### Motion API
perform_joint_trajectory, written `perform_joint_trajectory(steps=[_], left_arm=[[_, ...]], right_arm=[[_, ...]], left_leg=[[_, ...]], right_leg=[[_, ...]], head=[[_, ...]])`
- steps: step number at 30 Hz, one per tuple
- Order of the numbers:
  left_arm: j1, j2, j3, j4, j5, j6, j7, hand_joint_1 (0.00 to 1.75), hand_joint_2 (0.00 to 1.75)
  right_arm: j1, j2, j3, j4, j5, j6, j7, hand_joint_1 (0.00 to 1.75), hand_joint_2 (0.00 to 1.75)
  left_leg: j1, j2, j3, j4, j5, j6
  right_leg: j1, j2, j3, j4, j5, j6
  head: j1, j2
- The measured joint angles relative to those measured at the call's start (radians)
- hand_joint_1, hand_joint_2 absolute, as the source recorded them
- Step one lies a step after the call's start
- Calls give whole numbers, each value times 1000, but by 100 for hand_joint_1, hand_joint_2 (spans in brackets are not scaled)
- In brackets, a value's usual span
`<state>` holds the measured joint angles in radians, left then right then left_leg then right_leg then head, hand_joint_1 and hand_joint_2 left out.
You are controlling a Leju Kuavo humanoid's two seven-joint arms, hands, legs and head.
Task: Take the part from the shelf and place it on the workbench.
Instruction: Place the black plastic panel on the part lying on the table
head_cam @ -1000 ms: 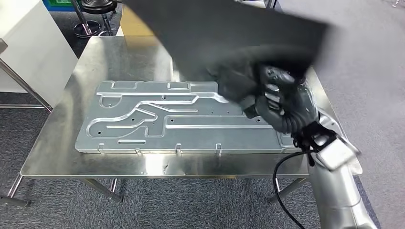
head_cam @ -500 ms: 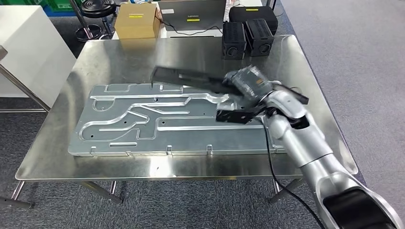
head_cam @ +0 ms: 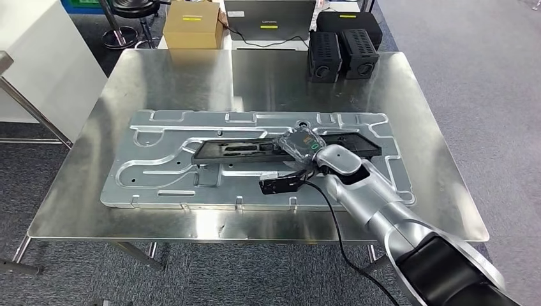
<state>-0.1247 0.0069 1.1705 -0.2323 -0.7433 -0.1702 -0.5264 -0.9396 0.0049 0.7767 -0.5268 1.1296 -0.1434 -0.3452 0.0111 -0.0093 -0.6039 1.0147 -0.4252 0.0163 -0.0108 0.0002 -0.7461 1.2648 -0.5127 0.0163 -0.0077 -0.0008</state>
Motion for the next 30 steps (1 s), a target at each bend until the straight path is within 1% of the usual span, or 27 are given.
perform_joint_trajectory(steps=[1,2,3,4,5,7,8,9,10,12,13,14,15,16,17,18,19,20,21,22,23,24,25,27,28,29,30], left_arm=[[1,0,-1,0,-1,0,-3,0,175],[1,-1,-2,0,-2,0,-5,0,175],[1,-1,-3,0,-5,2,-6,0,175],[0,-1,-4,0,-8,3,-6,0,175],[0,-1,-5,0,-11,6,-5,0,175],[0,-1,-8,0,-15,11,-1,0,87],[0,-1,-9,0,-16,14,1,0,44],[0,-1,-10,0,-17,17,2,0,0],[-2,-1,-10,0,-18,19,2,0,0],[-3,-1,-11,0,-18,20,1,0,0],[-2,-1,-11,0,-18,20,2,0,0],[0,-1,-12,0,-19,20,3,0,0],[1,-1,-13,0,-20,20,4,0,0],[1,-1,-14,0,-21,20,5,0,0],[0,-1,-15,0,-22,19,7,0,0],[-1,0,-16,0,-22,18,8,0,0],[-1,0,-17,0,-20,16,8,0,0],[-1,1,-18,0,-16,12,8,0,0],[1,1,-18,0,-12,7,6,0,0],[4,1,-18,0,-7,2,3,0,0],[6,1,-18,0,-1,-3,-1,0,0],[9,1,-18,0,4,-9,-6,0,0],[13,2,-18,0,10,-14,-13,0,0],[22,2,-16,0,23,-25,-30,0,0],[29,2,-13,0,30,-30,-39,0,0],[37,2,-9,0,38,-32,-45,0,0],[45,2,-4,0,46,-33,-49,0,0]], right_arm=[[2,2,1,7,-4,-8,0,0,0],[2,4,2,12,-8,-12,0,0,0],[2,8,2,17,-13,-15,1,0,0],[4,10,2,20,-17,-17,1,0,0],[7,12,2,23,-23,-18,1,0,0],[17,15,2,26,-35,-18,0,0,0],[22,16,1,26,-42,-18,-2,0,0],[26,17,0,26,-51,-18,-6,0,0],[32,20,-4,25,-65,-17,-14,0,0],[48,24,-22,18,-125,-8,-49,0,0],[61,25,-38,10,-171,6,-78,0,0],[76,25,-59,-6,-234,35,-115,0,0],[93,26,-84,-28,-306,75,-154,0,0],[110,26,-114,-60,-396,130,-197,0,0],[129,26,-145,-104,-500,198,-237,0,0],[148,25,-177,-156,-607,268,-269,0,0],[168,24,-210,-217,-717,339,-296,0,0],[188,23,-240,-280,-818,399,-317,0,0],[207,20,-267,-345,-904,443,-329,0,0],[224,16,-291,-409,-973,470,-338,0,0],[240,8,-311,-473,-1025,480,-342,0,0],[256,-3,-331,-537,-1063,478,-345,0,0],[273,-18,-353,-603,-1086,463,-349,0,0],[324,-58,-409,-737,-1087,399,-356,0,0],[359,-85,-442,-804,-1069,352,-358,0,0],[398,-113,-477,-864,-1043,299,-359,0,0],[436,-142,-515,-917,-1013,244,-360,0,0]], left_leg=[[0,-1,2,3,-4,-2],[-1,-1,3,6,-7,-6],[-3,-1,3,8,-10,-10],[-4,-1,3,10,-12,-15],[-6,-1,2,10,-14,-20],[-3,0,3,10,-17,-30],[-2,1,1,20,-26,-36],[0,2,-9,45,-44,-40],[1,3,-29,92,-72,-44],[1,3,-88,222,-133,-49],[2,3,-113,273,-149,-51],[2,3,-122,291,-145,-51],[2,3,-113,270,-125,-50],[2,3,-87,214,-91,-48],[1,3,-53,142,-59,-45],[0,3,-21,78,-36,-41],[-3,3,1,33,-23,-36],[-5,3,11,12,-21,-32],[-8,2,13,8,-21,-27],[-7,2,14,6,-19,-21],[-6,2,16,2,-16,-15],[-4,3,18,-3,-13,-8],[-2,4,20,-7,-10,-2],[-2,3,21,-8,-10,6],[-2,2,21,-8,-11,8],[-2,1,22,-8,-12,9],[-3,0,22,-7,-12,9]], right_leg=[[-1,0,27,-63,39,-2],[-1,0,58,-129,67,-5],[0,0,81,-181,86,-8],[2,1,94,-211,93,-12],[5,2,97,-220,90,-15],[5,3,98,-225,93,-25],[4,4,101,-228,94,-30],[3,5,103,-231,96,-36],[2,5,106,-234,97,-41],[4,5,107,-234,95,-46],[6,4,108,-234,95,-47],[7,4,108,-234,94,-47],[7,5,109,-233,94,-47],[8,5,110,-233,93,-47],[8,5,111,-232,93,-45],[9,6,111,-231,92,-43],[10,6,111,-231,91,-39],[11,6,110,-231,92,-35],[12,6,110,-232,92,-29],[12,5,110,-233,92,-24],[11,5,110,-228,88,-18],[10,5,105,-212,75,-12],[9,5,90,-176,51,-7],[6,5,37,-55,-15,1],[5,5,10,4,-39,3],[5,5,-5,37,-47,5],[4,5,-3,34,-37,6]], head=[[0,0],[0,0],[-1,0],[-1,0],[-2,0],[-2,0],[-2,0],[-2,0],[-2,0],[-3,0],[-3,0],[-3,0],[-3,0],[-3,0],[-3,0],[-3,0],[-3,0],[-2,0],[-2,0],[-2,0],[-2,0],[-1,0],[-1,0],[-1,0],[-1,0],[-1,0],[-1,0]])
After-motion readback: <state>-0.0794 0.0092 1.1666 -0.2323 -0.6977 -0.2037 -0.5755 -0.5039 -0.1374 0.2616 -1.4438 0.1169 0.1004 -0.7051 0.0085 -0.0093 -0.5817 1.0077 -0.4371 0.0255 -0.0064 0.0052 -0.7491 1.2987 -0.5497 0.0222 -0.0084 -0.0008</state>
